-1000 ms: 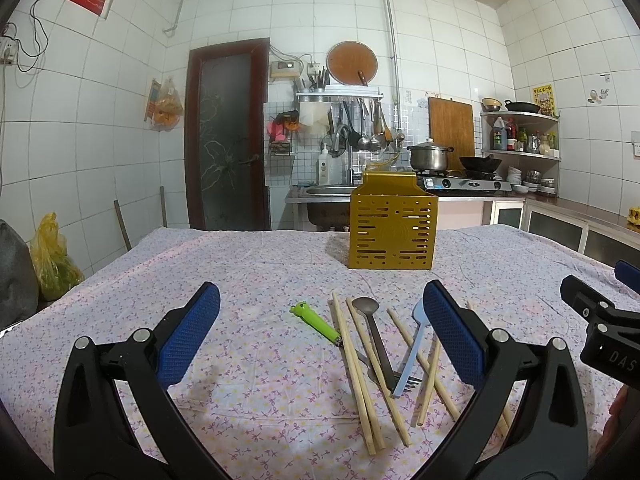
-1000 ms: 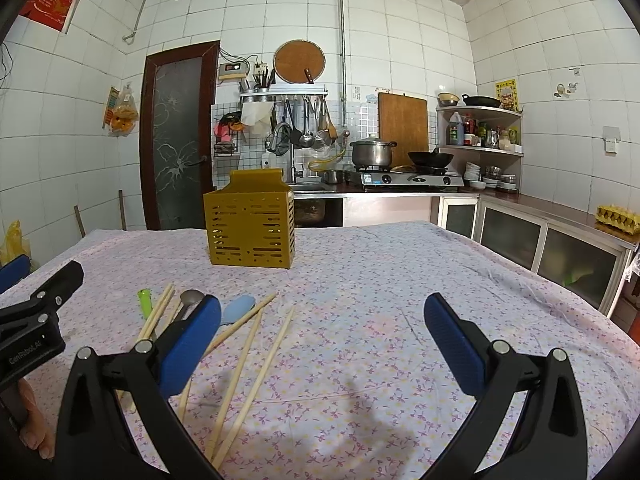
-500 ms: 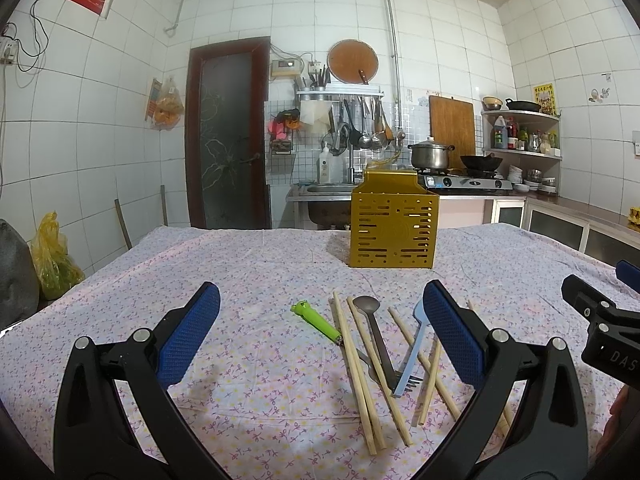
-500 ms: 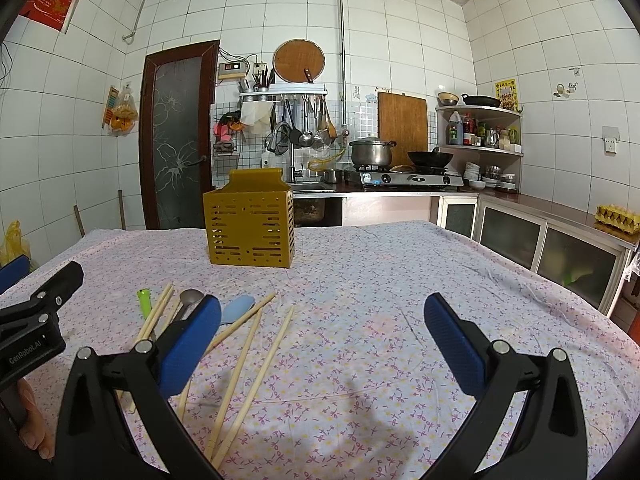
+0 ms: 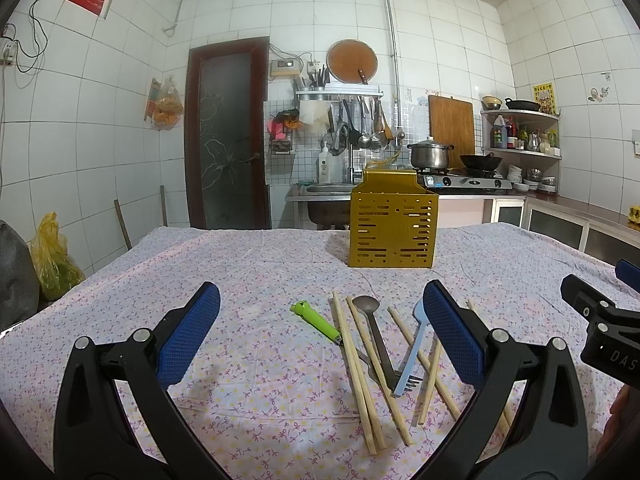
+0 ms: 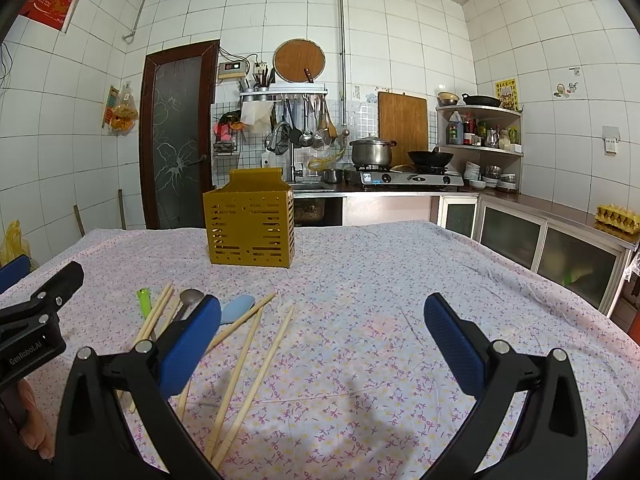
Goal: Organize utensils
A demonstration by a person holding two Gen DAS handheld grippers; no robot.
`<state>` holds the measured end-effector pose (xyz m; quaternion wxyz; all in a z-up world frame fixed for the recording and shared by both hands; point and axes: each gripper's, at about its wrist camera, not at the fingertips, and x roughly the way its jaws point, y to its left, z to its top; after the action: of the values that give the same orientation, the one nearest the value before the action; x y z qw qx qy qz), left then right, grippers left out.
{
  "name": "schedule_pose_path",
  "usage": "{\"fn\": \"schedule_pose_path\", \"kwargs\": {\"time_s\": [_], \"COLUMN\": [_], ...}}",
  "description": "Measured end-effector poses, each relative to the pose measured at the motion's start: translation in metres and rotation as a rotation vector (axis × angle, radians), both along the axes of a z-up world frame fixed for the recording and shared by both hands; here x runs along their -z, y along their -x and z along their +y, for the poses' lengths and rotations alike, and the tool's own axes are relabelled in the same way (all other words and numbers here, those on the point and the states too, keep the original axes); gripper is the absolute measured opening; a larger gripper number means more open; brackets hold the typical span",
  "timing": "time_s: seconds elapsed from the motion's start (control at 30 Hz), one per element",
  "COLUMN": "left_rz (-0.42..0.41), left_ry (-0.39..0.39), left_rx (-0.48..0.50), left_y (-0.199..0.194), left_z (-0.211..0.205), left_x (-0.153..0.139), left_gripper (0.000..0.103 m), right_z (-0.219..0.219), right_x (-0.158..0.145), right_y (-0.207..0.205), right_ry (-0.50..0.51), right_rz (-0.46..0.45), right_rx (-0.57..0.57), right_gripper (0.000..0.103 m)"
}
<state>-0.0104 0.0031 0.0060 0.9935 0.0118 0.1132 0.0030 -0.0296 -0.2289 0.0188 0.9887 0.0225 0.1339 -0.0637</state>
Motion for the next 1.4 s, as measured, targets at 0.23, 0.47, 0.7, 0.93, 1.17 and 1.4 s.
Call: {"fn": "schedule_pose_path", "kwargs": {"time_s": [0.23,0.47,0.7,0.93,1.17,1.4], "left_rz": [0.0,0.001,0.001,0.016,0.097,0.229], "left_ry": [-0.001,-0.007,-0.008,-0.013,0.0,-0.005], "left_rx": [0.0,0.0,0.002,0.011,0.044,0.056], "left_y": [0.0,0.0,0.0,-0.002,-0.013,-0.037], "left_z": [0.0,0.001,-0.001,-0.003,-0.001,-0.001], "left_x": [0.0,0.001,0.001,0.001,0.005,0.013], "left_gripper": [0.098,0.098,0.098,0.098,0.098,0.098], "right_z": [0.0,0.001,0.002,0.002,0.001,0.0], "right_x": [0.0,0.003,0.004,0.003,0.005,0.012], "right_y": [0.0,-0.001,-0.003,-0.006,-0.015,-0.043], "right_ry": [0.0,-0.001,-0.002,-0.01,-0.032,-0.08], "right_rz": [-0.001,0.002,0.009,0.021,0.069,0.186], "right_rx": [0.0,0.008,0.009,0.004,-0.02,-0.024], "right_gripper": [0.099,0.099,0.099,0.099,0.099,0.099]}}
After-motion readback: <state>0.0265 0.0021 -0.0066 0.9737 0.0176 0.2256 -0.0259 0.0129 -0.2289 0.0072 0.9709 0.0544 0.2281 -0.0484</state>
